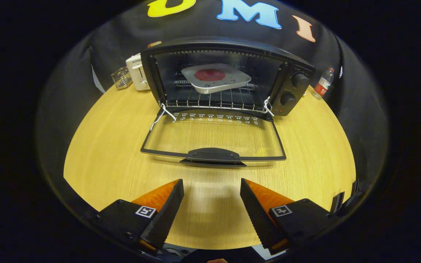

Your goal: Open the toaster oven, put the food inside, and close the toaster oven door.

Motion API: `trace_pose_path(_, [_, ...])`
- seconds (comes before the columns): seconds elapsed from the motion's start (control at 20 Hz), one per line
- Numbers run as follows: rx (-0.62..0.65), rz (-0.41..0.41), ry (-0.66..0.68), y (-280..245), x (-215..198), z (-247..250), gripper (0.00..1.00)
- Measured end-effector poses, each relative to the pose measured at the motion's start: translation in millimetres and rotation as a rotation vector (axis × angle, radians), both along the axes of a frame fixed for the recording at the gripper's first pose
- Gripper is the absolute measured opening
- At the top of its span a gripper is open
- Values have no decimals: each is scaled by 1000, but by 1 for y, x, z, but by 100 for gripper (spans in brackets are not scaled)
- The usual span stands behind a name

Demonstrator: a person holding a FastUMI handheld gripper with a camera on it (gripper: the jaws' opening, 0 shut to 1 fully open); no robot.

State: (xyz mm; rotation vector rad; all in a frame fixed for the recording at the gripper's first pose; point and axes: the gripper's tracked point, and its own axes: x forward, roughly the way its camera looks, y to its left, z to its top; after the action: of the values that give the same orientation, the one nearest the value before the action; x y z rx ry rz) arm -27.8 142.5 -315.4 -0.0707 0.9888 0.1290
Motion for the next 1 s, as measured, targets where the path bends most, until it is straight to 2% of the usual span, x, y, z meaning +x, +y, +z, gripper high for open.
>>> trace_pose_path(0.2, [-45, -20, 52, -7, 13, -17, 99])
trace_pose_path(0.55, [-34, -35, 120, -8, 29, -40, 100])
trace_pose_path(0.7, [12, -105, 152, -5, 34, -42, 99])
trace_pose_path(1.0, [-7, -87, 144, -6, 34, -31, 98])
